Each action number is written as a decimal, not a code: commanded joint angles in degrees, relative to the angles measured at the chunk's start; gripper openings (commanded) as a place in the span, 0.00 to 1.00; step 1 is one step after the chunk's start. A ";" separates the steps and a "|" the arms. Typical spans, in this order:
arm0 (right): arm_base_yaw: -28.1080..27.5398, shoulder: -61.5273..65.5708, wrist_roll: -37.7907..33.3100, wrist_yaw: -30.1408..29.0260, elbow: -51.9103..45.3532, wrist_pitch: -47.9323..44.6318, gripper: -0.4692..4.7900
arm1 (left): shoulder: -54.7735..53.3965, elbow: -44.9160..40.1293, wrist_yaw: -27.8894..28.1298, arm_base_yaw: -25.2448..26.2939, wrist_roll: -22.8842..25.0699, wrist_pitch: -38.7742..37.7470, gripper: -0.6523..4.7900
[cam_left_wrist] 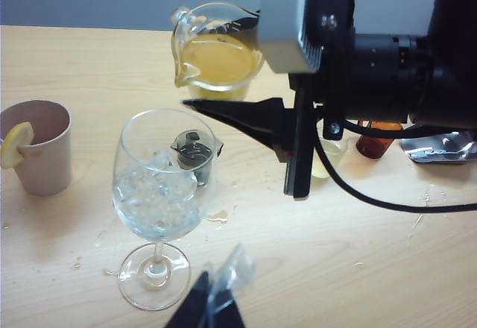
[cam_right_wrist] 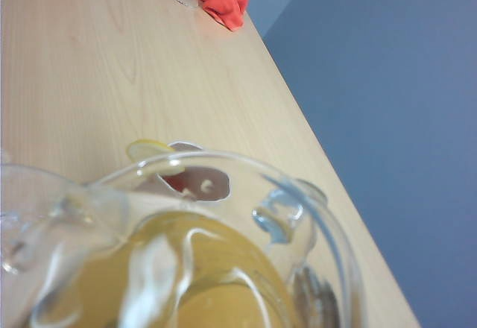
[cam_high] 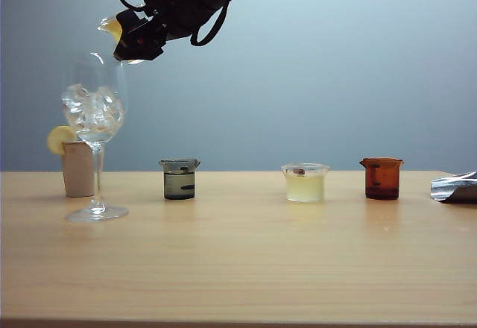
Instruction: Pick up the second measuring cup from the left, pour the orange juice inside into the goblet, and finally put the measuring cup back in its original place.
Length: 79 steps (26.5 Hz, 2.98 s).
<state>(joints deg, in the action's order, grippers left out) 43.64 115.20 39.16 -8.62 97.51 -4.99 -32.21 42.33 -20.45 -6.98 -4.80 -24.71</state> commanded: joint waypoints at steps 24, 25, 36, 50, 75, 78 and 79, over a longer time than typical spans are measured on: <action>0.35 -0.39 9.31 0.17 0.61 -2.56 0.09 | 0.13 0.44 -0.22 0.00 -0.20 0.35 0.11; 0.35 -0.39 9.33 0.17 0.61 -2.58 0.09 | 0.13 0.44 -0.22 0.00 -0.20 0.35 0.11; 0.44 -0.39 12.37 1.20 1.14 -2.51 0.09 | 0.13 0.44 -0.22 0.00 -0.20 0.35 0.11; 0.63 -0.37 15.56 1.29 1.14 -2.34 0.09 | 0.13 0.44 -0.24 0.00 -0.22 0.35 0.11; 1.86 -0.13 24.44 2.75 1.14 -2.56 0.09 | 0.13 0.44 -0.24 0.00 -0.20 0.35 0.11; 1.86 -0.13 24.65 3.67 1.14 -2.60 0.09 | 0.13 0.44 -0.24 0.00 -0.22 0.33 0.11; 1.86 -0.13 25.46 4.07 1.14 -2.56 0.09 | 0.13 0.44 -0.24 0.00 -0.22 0.33 0.11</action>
<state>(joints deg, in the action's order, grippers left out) 45.43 115.33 64.03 -5.06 98.15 -6.00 -32.21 42.33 -20.45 -6.98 -4.80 -24.71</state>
